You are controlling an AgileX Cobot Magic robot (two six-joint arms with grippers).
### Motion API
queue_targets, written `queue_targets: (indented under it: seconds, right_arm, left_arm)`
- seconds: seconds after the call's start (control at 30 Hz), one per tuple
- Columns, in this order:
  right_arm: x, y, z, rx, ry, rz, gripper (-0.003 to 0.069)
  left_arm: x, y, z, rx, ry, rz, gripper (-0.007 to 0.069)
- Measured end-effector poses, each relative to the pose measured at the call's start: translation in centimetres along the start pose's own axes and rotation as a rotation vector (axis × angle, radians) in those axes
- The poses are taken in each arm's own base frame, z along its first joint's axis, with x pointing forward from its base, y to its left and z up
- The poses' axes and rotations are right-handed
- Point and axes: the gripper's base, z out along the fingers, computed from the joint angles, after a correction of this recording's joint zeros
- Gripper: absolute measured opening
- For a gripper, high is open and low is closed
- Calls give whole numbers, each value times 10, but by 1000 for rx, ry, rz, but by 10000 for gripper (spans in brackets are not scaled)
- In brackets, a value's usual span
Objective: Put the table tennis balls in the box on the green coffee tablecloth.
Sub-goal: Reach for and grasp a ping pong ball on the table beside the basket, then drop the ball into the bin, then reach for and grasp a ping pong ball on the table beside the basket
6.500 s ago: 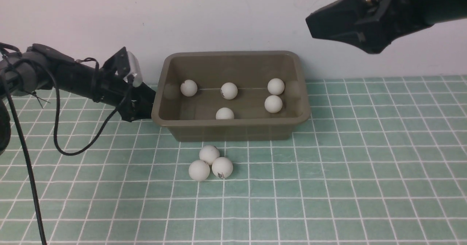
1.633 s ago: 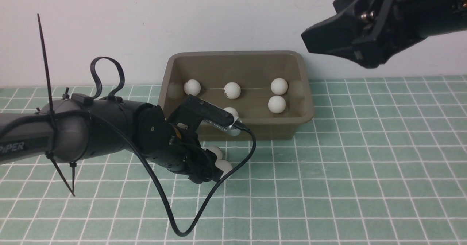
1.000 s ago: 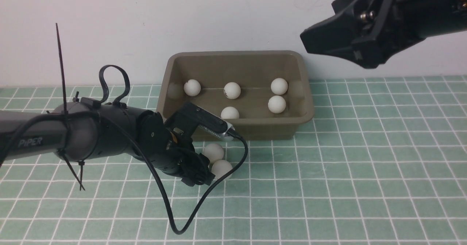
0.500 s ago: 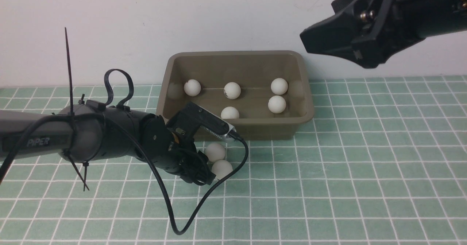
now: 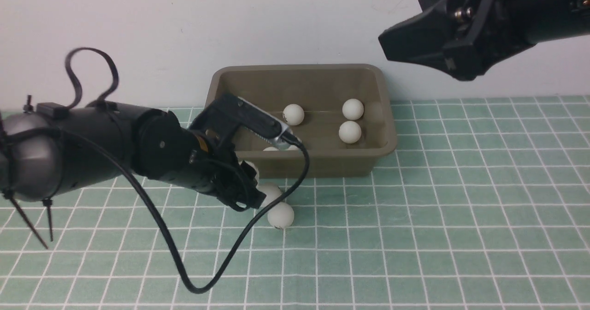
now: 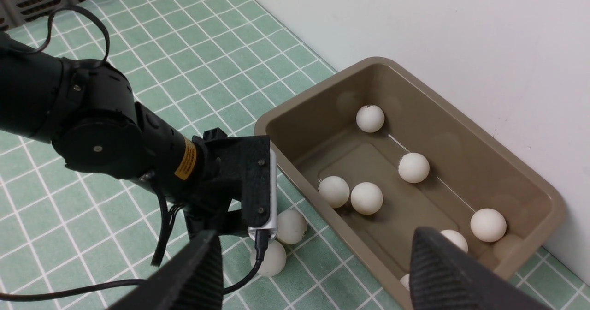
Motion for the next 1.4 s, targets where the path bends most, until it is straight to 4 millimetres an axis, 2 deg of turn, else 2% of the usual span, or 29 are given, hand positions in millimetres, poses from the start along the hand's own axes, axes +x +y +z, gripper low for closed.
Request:
queue_targets:
  seconds: [0.17, 0.37, 0.6, 0.77, 1.17, 1.27, 1.4]
  right_arm:
    - [0, 0, 0, 0, 0, 0, 482]
    - [0, 1, 0, -6, -4, 7, 482]
    - [0, 1, 0, -8, -5, 8, 482]
    - [0, 1, 0, -8, -5, 1, 482]
    - [-1, 1, 0, -8, -6, -11, 482]
    - [-1, 1, 0, -7, -7, -13, 482]
    - [-1, 0, 0, -4, -12, -13, 482]
  left_arm:
    - [-4, 5, 19, -74, -113, 120, 325]
    - [-8, 10, 51, -149, -216, 117, 433]
    - [-6, 11, 61, -153, -210, 81, 469]
    - [-9, 10, 49, -122, -175, 43, 469]
    - [-26, 1, -33, 48, -67, -34, 469]
    - [-28, -2, -46, 79, -52, -72, 469]
    - [-20, -11, -55, 174, 61, -144, 469]
